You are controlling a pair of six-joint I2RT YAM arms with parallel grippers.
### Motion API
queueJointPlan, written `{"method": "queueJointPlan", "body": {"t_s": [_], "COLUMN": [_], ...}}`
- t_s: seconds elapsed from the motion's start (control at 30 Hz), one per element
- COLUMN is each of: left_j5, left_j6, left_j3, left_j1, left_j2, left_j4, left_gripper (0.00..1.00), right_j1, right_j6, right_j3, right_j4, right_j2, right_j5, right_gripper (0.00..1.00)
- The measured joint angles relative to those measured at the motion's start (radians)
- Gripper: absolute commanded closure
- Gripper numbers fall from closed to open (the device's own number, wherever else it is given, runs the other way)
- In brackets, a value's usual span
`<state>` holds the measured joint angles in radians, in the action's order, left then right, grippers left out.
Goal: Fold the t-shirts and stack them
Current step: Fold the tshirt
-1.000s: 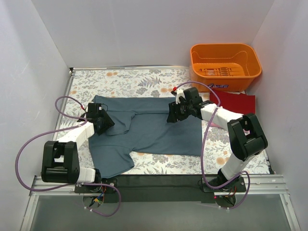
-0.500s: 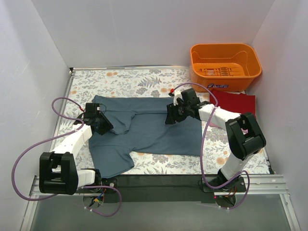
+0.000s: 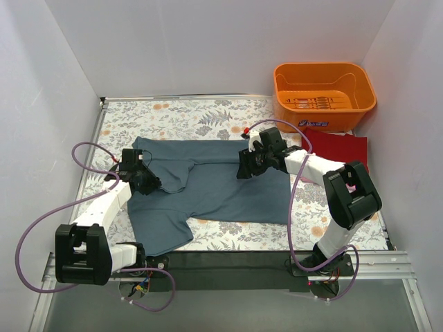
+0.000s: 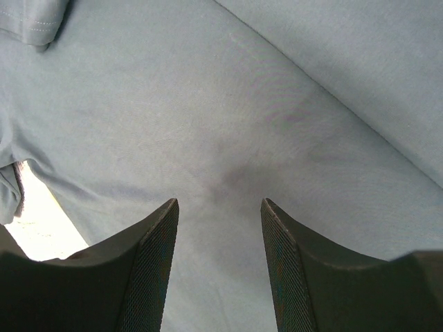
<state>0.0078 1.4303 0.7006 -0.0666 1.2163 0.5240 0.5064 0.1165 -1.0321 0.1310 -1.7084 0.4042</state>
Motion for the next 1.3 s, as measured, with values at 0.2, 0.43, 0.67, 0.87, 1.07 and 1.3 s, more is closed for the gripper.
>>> {"method": "queueJointPlan", "body": {"t_s": [0.2, 0.43, 0.67, 0.87, 1.07, 1.3], "left_j5": [-0.074, -0.185, -0.272, -0.386, -0.485, -0.583], "left_j6": [0.010, 0.021, 0.024, -0.020, -0.075, -0.132], "left_j3": [0.018, 0.058, 0.066, 0.148, 0.261, 0.330], "left_j1": [0.000, 0.000, 0.000, -0.098, -0.437, -0.592], "left_j2": [-0.005, 0.014, 0.039, 0.040, 0.192, 0.446], "left_j4": [0.063, 0.169, 0.245, 0.267, 0.220, 0.192], "left_gripper": [0.92, 0.79, 0.41, 0.36, 0.36, 0.41], "right_j1": [0.001, 0.007, 0.011, 0.011, 0.011, 0.011], "right_j6": [0.000, 0.000, 0.000, -0.001, -0.002, -0.008], "right_j3": [0.000, 0.000, 0.000, 0.000, 0.000, 0.000], "right_j4": [0.000, 0.000, 0.000, 0.000, 0.000, 0.000], "right_j2": [0.000, -0.003, -0.015, -0.015, -0.015, -0.015], "right_j5": [0.004, 0.016, 0.019, 0.014, -0.006, -0.017], "right_gripper": [0.51, 0.51, 0.51, 0.51, 0.51, 0.51]}}
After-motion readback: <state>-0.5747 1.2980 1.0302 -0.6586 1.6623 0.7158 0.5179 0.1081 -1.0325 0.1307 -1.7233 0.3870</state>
